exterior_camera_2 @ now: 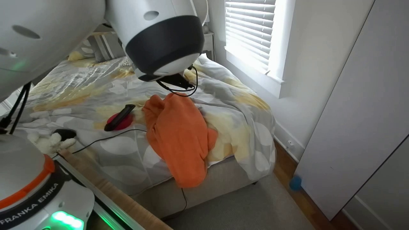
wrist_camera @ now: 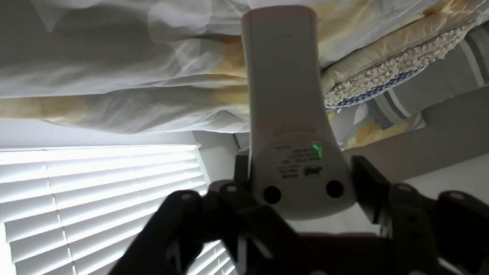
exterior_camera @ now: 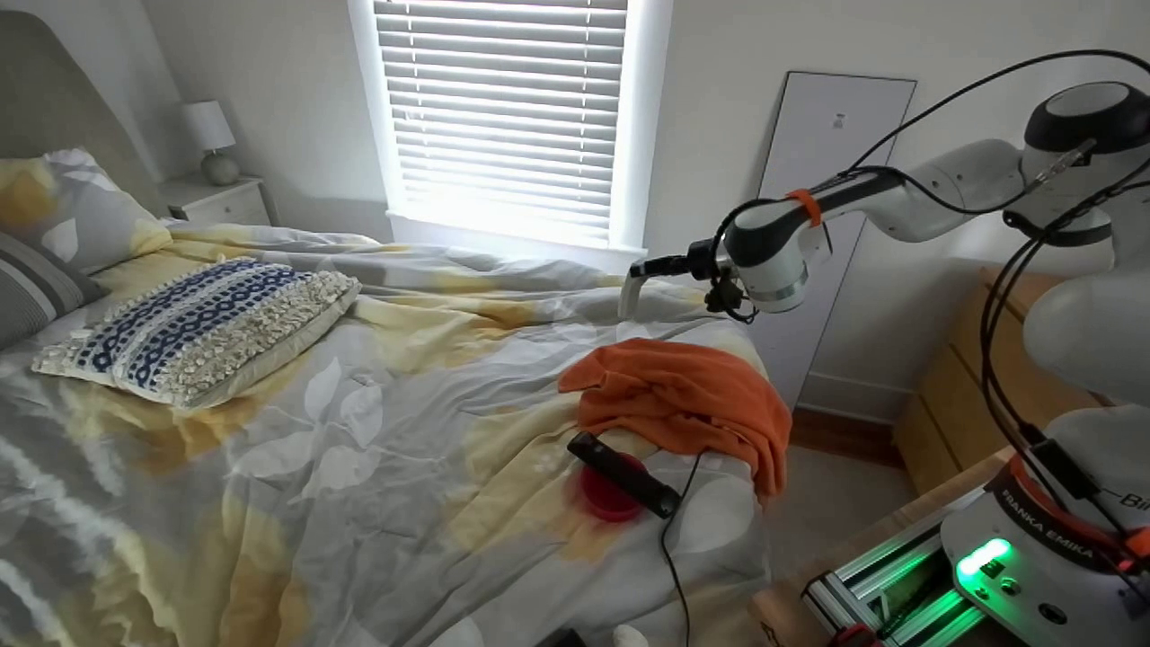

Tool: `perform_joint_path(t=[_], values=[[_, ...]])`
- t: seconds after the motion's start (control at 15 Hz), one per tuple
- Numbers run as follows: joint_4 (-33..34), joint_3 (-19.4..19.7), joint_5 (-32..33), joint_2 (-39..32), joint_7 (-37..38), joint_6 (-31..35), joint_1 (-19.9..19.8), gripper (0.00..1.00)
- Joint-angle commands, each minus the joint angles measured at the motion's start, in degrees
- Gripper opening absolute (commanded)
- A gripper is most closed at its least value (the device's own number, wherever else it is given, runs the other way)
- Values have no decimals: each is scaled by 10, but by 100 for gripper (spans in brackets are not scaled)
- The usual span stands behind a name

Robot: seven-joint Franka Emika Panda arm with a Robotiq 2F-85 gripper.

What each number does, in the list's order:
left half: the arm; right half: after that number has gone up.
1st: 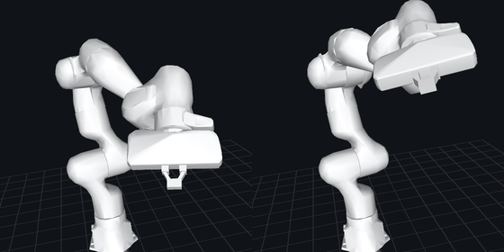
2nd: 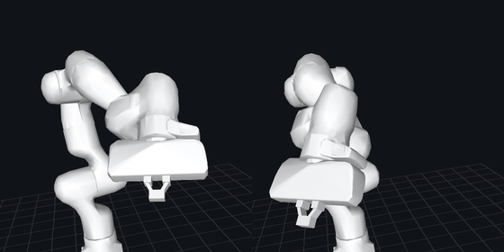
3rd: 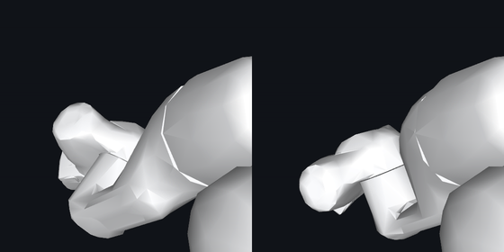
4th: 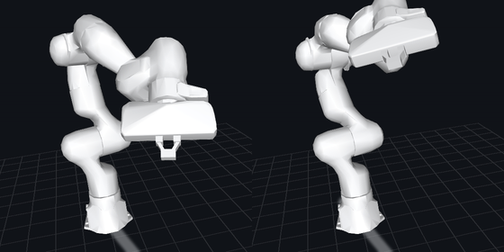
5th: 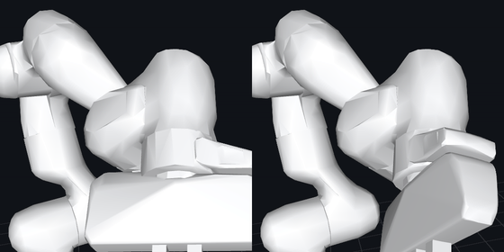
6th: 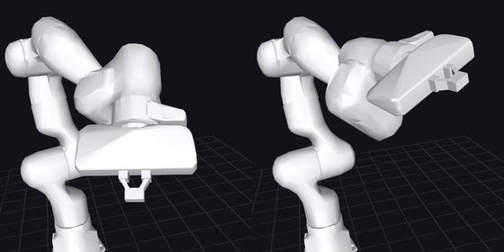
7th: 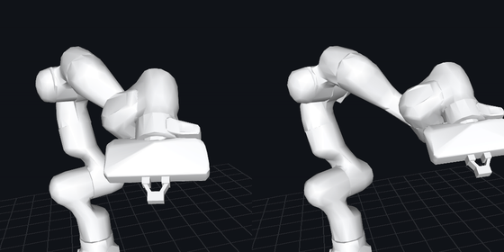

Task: Put the white remote control on top of the orange towel

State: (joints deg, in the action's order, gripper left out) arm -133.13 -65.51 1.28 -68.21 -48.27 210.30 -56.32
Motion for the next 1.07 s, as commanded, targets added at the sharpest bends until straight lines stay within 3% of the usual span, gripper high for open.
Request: perform_joint_path(t=[0.0,0.2,0.33,0.4,0.47,0.93,1.0], values=[[-41,68,154,35,117,-2,-24,42],[-47,127,251,57,182,-2,-23,42],[-52,162,275,85,235,-6,-13,42],[-28,167,305,61,250,13,3,42],[-28,179,321,66,266,13,4,67],[-21,185,337,70,289,13,16,67],[-21,185,337,71,289,13,16,42]])
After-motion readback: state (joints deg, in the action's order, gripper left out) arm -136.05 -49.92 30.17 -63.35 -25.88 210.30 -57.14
